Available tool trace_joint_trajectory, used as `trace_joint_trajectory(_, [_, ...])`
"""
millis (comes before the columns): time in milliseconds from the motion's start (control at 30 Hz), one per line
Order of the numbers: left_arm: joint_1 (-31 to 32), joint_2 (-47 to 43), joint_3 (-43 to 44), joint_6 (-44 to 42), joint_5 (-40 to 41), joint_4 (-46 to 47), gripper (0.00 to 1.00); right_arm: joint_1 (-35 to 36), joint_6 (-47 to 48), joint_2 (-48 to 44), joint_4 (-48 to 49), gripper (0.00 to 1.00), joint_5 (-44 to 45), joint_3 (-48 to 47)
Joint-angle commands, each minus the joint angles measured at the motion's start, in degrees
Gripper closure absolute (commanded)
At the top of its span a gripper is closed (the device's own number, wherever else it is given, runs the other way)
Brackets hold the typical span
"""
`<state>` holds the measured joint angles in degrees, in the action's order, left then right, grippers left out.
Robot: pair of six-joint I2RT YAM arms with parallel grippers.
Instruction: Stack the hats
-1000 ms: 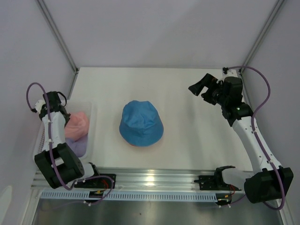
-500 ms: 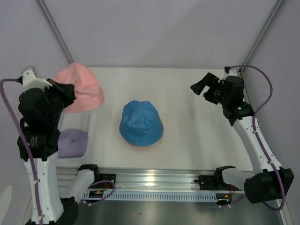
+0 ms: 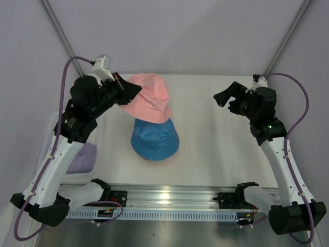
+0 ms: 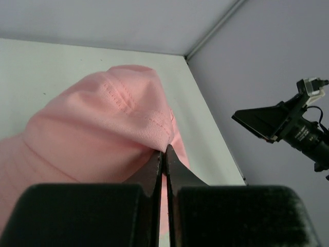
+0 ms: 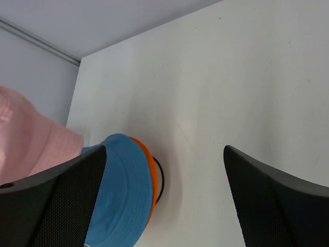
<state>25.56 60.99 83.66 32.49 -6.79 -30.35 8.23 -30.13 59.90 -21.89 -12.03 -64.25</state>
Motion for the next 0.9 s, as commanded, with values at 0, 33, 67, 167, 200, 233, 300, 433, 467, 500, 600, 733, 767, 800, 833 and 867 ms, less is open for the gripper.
trace_joint_trajectory(0, [3.8, 1.0, 4.1, -0.1, -3.1, 6.7, 0.99, -0.4, 1.4, -0.8, -0.5, 0.0, 1.0, 1.0])
trace_joint_trajectory(33, [4.3, 1.2, 4.1, -0.5, -2.7, 6.6, 0.99, -0.4, 1.2, -0.8, -0.2, 0.0, 0.8, 1.2])
trace_joint_trajectory(67, [4.8, 1.1, 3.8, -0.6, -2.2, 6.5, 0.99, -0.5, 0.9, -0.7, 0.3, 0.01, 0.2, 1.4])
trace_joint_trajectory(167, [5.2, -0.5, -3.7, 0.1, -2.2, 9.4, 0.99, -0.5, 0.3, 0.2, 1.7, 0.0, -1.4, 2.2])
trace_joint_trajectory(200, [5.2, -1.2, -9.2, 0.7, -2.8, 12.2, 0.99, -0.5, 0.0, 0.5, 1.8, 0.0, -1.8, 2.2])
trace_joint_trajectory(233, [5.2, -2.8, -10.8, 1.5, -2.9, 13.0, 0.99, -0.5, -0.1, 0.8, 2.1, 0.01, -2.1, 2.2])
trace_joint_trajectory(300, [5.2, -4.2, -15.1, 3.4, -3.7, 12.7, 0.99, -0.5, -0.5, 1.8, 2.4, 0.0, -3.2, 2.1])
trace_joint_trajectory(433, [5.6, -9.9, -23.8, 6.2, -4.9, 11.5, 0.99, -0.5, -1.0, 2.2, 3.9, 0.0, -3.9, 3.3])
trace_joint_trajectory(467, [5.8, -10.9, -26.3, 6.2, -3.9, 10.7, 0.99, -0.5, -1.3, 2.2, 4.6, 0.0, -4.9, 3.9])
trace_joint_trajectory(500, [5.8, -11.8, -28.0, 6.1, -2.9, 9.8, 0.99, -0.5, -1.8, 2.5, 5.4, 0.01, -6.1, 4.3])
trace_joint_trajectory(600, [5.8, -14.6, -31.0, 5.8, -0.1, 7.4, 0.99, -0.4, -3.2, 3.3, 8.2, 0.0, -10.4, 5.6])
trace_joint_trajectory(733, [5.7, -18.0, -34.9, 6.7, -0.1, 8.6, 0.96, 0.7, -2.9, 4.0, 8.5, 0.0, -11.3, 5.8])
trace_joint_trajectory(767, [5.7, -18.4, -35.4, 7.1, 0.2, 8.8, 0.96, 1.0, -2.7, 4.0, 8.6, 0.0, -11.3, 5.8])
trace_joint_trajectory(800, [5.8, -19.1, -37.1, 7.9, 0.6, 8.9, 0.97, 1.6, -2.5, 4.0, 8.8, 0.01, -11.3, 5.9])
trace_joint_trajectory(833, [5.7, -19.5, -38.1, 8.5, 0.8, 9.0, 0.98, 2.0, -2.1, 4.2, 9.2, 0.01, -11.3, 5.9])
trace_joint_trajectory(867, [5.7, -20.2, -39.2, 9.1, 1.0, 10.4, 0.99, 3.5, -1.4, 4.3, 9.4, 0.0, -11.3, 6.0])
